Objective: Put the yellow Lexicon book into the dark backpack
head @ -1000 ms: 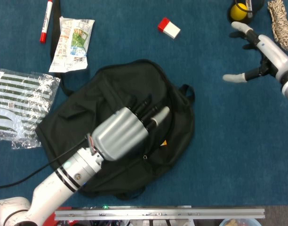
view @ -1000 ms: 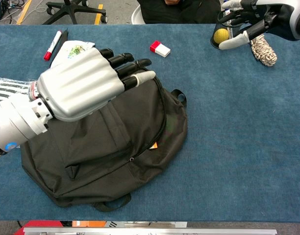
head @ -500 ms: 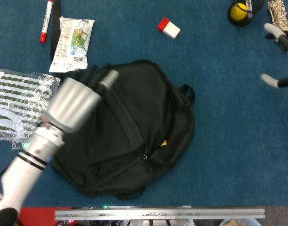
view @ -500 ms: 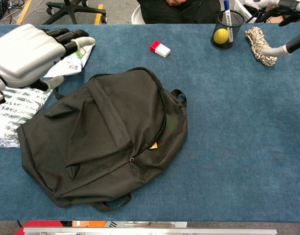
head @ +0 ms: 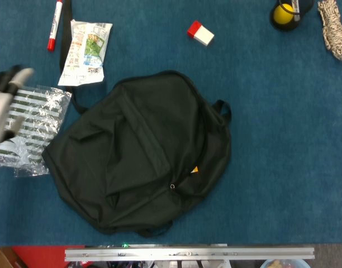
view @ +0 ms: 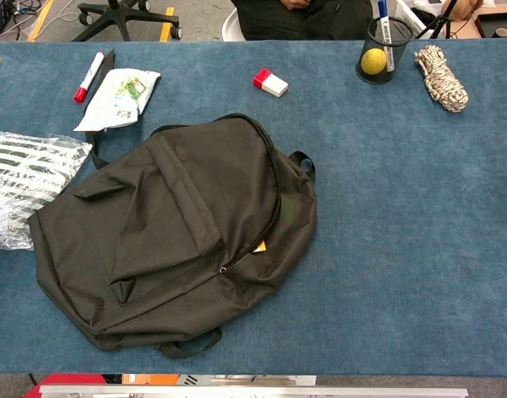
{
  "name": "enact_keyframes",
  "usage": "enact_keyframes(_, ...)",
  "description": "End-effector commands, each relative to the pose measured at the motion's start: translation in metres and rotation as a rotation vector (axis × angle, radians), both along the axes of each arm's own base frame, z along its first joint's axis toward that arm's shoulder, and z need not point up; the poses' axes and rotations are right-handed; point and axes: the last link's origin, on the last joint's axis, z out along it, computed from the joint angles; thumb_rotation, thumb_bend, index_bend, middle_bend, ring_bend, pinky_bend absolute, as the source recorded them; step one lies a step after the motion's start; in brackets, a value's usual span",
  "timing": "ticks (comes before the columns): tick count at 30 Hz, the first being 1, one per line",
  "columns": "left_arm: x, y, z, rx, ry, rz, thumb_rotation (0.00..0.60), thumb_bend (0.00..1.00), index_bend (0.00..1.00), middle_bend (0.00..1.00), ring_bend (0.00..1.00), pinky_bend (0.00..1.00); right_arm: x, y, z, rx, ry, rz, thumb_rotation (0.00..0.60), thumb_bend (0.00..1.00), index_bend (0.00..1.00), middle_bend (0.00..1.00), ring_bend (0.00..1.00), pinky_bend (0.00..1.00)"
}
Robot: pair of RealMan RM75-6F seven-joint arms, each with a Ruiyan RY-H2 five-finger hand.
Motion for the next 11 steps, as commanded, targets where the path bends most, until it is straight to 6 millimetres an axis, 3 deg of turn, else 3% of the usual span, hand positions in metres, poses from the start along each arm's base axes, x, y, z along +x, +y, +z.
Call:
enact_keyframes(1, -0.034, -0.019, 0.024, 0.080, -0.031, 0.081, 0.600, 0.33, 0.12, 0.10, 0.15, 0.32, -0.011, 0.015, 0.004, -0.037, 0.041, 0.005, 0.600, 0.22, 0.08, 0.22, 0.08, 0.15)
enact_keyframes(11, -0.058, -0.058, 0.044, 0.196, -0.090, 0.110, 0.600, 0.33, 0.15, 0.13, 0.16, 0.32, -0.012, 0.038, 0.007, -0.099, 0.022, 0.015, 0.600, 0.22, 0.10, 0.24, 0.10, 0.17)
